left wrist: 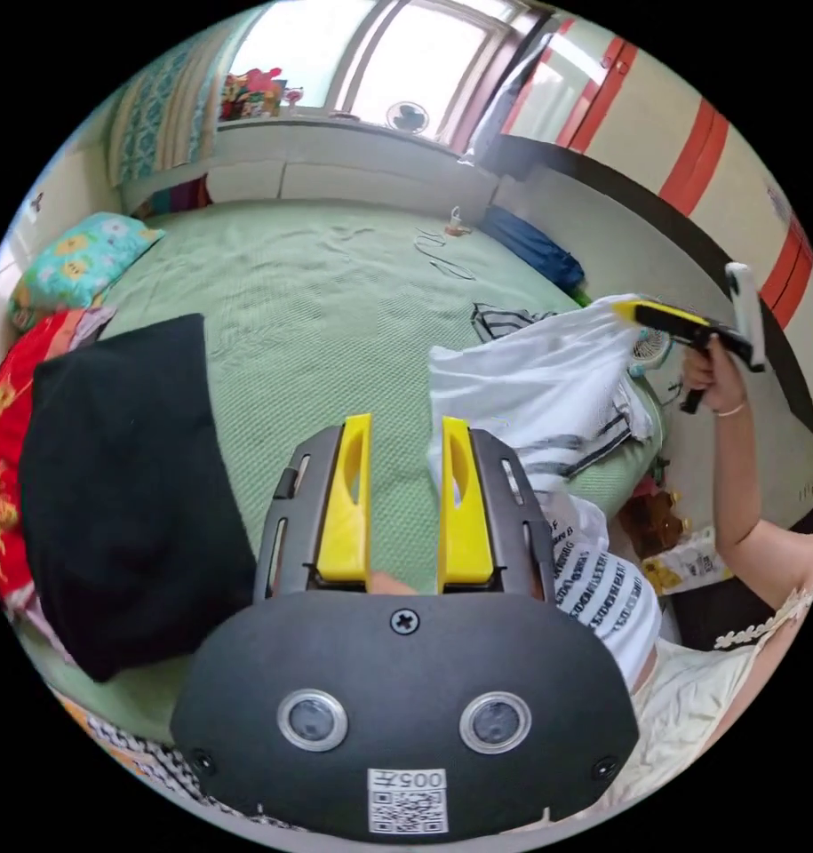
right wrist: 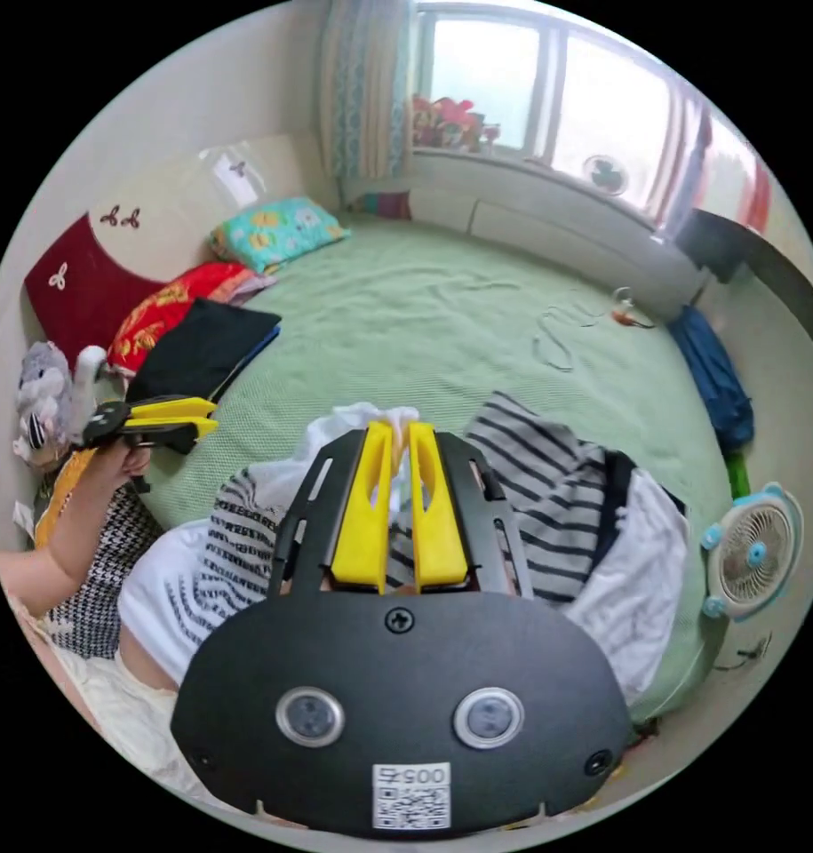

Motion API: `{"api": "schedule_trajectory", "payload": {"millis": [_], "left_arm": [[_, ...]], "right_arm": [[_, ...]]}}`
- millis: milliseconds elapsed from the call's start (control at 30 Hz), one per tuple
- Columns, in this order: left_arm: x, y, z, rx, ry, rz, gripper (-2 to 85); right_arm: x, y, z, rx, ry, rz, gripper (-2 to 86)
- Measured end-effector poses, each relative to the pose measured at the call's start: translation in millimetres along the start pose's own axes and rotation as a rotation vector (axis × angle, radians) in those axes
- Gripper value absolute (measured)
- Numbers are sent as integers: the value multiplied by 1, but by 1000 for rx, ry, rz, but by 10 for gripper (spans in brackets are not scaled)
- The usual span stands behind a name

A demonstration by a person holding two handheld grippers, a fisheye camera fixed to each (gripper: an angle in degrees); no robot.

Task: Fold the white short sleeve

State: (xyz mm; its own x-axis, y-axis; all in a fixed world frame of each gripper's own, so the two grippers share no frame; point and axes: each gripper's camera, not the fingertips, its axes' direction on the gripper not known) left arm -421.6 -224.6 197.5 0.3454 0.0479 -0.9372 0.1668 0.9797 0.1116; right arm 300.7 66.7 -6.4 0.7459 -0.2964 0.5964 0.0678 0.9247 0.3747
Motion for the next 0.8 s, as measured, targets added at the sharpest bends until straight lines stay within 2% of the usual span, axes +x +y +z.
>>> {"api": "schedule_trajectory", "payload": {"millis": [100, 300, 467, 567, 633, 700, 800], "left_arm": [[15, -35, 51, -80, 57, 75, 140], [64, -82, 144, -201, 179, 170, 163], [107, -122, 185, -171, 357, 172, 164], [139, -130, 212, -296, 312, 229, 139], [153, -128, 215, -344, 263, 271, 87], [157, -120, 190, -249, 227, 294, 34], [146, -107, 131, -117, 204, 266, 18]], "right_arm": [[41, 19, -40, 4, 169, 74, -7], [79, 49, -43, -95, 368, 165, -6], [89, 71, -37, -93, 348, 207, -6], [91, 80, -32, -108, 347, 206, -6], [90, 84, -30, -108, 349, 200, -6], [89, 89, -30, -110, 345, 191, -5], [83, 95, -36, -82, 328, 184, -5]]}}
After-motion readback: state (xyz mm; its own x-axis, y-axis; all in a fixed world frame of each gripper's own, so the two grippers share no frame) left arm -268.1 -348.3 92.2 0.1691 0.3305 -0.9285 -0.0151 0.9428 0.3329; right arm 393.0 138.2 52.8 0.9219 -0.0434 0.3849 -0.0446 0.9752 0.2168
